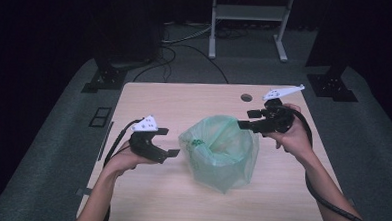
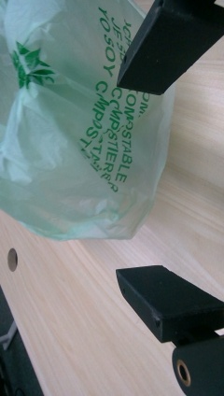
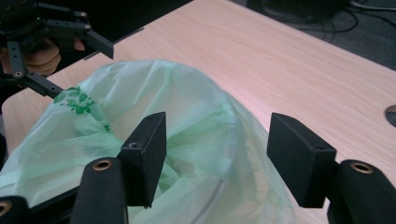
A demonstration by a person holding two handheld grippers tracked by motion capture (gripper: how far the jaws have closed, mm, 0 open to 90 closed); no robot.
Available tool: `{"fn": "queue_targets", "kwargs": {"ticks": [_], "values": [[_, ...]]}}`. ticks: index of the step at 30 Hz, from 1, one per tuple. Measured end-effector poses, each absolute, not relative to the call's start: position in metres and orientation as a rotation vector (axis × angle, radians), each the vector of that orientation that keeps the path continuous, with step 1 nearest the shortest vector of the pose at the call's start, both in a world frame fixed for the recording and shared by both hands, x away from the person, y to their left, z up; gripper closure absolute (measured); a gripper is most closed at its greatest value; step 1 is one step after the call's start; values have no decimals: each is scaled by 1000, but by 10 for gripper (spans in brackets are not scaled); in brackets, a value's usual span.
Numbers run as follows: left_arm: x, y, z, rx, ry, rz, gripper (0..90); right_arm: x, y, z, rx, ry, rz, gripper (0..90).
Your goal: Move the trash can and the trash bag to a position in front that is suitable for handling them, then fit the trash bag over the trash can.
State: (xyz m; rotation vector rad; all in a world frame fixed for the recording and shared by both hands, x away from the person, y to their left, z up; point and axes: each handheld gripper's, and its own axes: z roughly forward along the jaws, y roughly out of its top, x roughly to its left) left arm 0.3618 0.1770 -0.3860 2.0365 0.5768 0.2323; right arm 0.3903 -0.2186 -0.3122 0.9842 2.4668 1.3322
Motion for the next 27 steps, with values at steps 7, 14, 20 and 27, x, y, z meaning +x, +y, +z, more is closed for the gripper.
{"fn": "queue_targets", "kwargs": {"ticks": [7,14,20,27], "values": [[365,178,-381,2036,568,249,70,392,-243,-317,1077,2382,1351,339],[366,177,-384,2043,578,251,70,397,-268,-328,1173,2321,1387,333],[368,176,-384,2048,578,249,70,396,-278,-335,1215,2289,1395,333],[371,178,-388,2032,587,247,70,396,-287,-349,1254,2275,1389,333]]}}
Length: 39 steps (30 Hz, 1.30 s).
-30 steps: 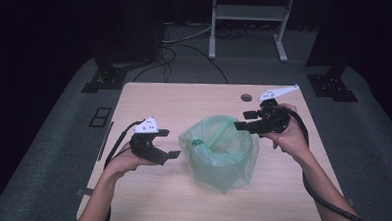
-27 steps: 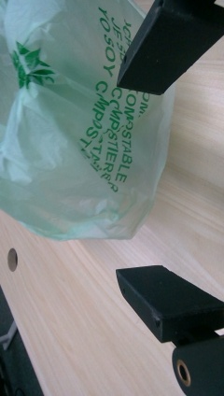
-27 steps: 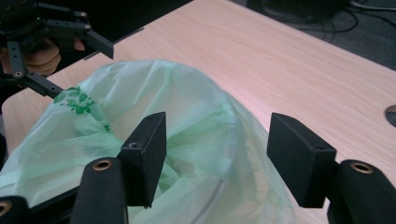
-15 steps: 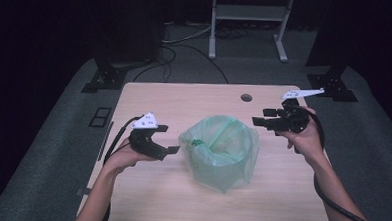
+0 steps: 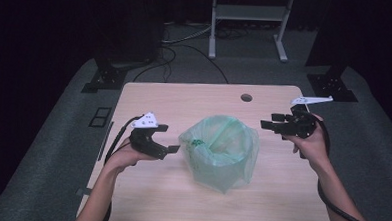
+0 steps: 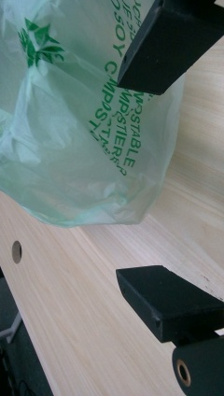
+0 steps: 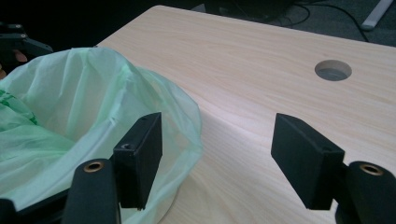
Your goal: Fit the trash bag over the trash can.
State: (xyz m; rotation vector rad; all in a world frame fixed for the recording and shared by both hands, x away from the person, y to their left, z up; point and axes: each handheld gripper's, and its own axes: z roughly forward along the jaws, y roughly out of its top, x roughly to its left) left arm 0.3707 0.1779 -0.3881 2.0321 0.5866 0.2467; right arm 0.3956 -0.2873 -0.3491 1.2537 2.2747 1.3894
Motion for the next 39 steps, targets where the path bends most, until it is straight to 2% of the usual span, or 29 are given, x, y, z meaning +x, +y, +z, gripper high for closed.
{"fn": "queue_targets", "kwargs": {"ticks": [20,39], "values": [[366,190,-410,2023,623,243,70,382,-312,-404,1361,2269,1384,333],[352,201,-420,2023,638,249,70,353,-327,-428,1371,2274,1378,328]]}}
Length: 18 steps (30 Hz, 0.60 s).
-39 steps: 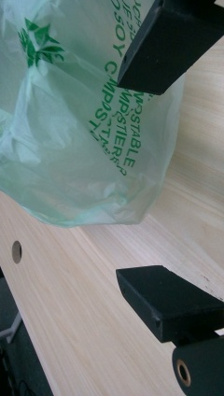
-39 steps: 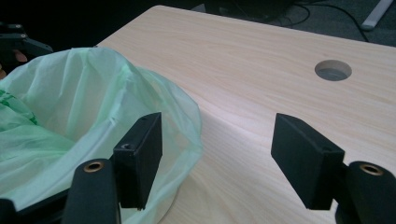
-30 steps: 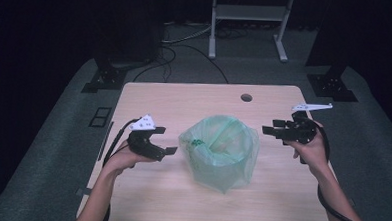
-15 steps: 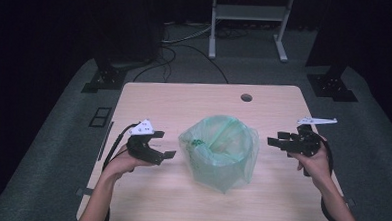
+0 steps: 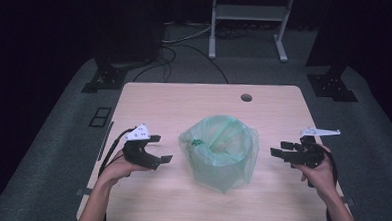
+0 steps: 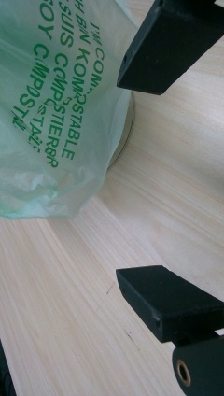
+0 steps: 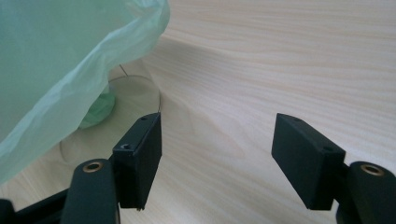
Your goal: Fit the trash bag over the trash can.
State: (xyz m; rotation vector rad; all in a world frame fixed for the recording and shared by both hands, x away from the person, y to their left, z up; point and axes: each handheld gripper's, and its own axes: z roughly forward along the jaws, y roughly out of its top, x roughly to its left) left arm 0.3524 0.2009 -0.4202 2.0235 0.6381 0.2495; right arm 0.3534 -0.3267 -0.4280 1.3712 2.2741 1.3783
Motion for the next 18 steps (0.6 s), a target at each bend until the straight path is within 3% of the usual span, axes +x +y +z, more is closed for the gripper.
{"fn": "queue_targets", "kwargs": {"ticks": [18], "values": [[336,211,-427,2032,649,246,70,325,-345,-437,1388,2251,1400,327]]}}
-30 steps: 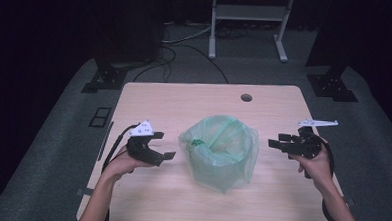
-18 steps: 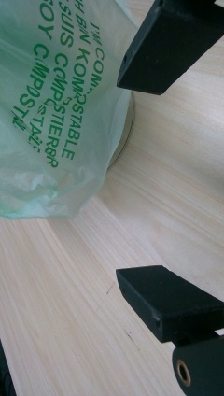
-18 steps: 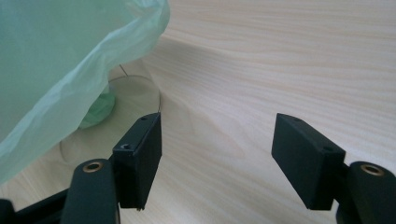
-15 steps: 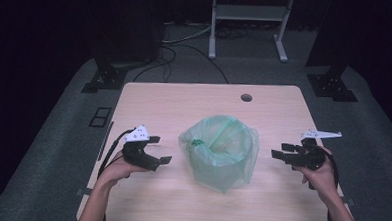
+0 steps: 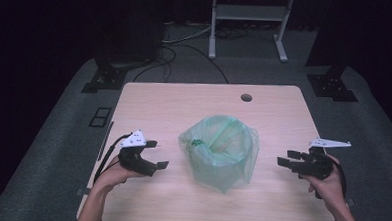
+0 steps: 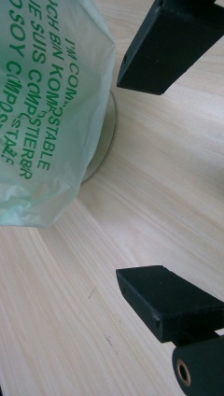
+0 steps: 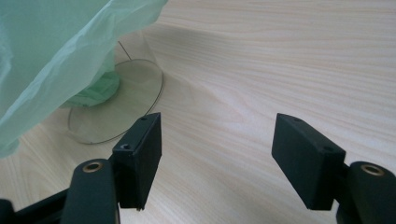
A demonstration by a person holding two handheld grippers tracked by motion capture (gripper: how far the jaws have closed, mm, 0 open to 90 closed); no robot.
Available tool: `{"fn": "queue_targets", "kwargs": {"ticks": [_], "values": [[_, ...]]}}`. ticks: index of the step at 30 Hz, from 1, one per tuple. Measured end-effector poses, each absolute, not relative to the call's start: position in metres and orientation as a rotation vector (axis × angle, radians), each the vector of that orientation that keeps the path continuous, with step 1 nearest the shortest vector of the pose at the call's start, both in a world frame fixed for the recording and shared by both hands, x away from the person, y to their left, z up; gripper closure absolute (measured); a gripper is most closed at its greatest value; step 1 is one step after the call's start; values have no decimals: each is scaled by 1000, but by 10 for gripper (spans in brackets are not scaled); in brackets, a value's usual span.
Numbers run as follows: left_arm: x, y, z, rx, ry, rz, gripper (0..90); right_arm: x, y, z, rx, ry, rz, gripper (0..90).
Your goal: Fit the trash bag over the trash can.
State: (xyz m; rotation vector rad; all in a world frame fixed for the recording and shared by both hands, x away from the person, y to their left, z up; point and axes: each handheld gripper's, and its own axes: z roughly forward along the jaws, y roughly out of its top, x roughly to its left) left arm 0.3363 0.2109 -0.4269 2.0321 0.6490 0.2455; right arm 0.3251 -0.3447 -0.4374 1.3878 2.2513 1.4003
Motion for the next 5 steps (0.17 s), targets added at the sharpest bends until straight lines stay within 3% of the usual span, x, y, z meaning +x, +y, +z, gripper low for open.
{"fn": "queue_targets", "kwargs": {"ticks": [5], "values": [[331,215,-432,2024,662,239,70,316,-348,-441,1393,2240,1405,316]]}}
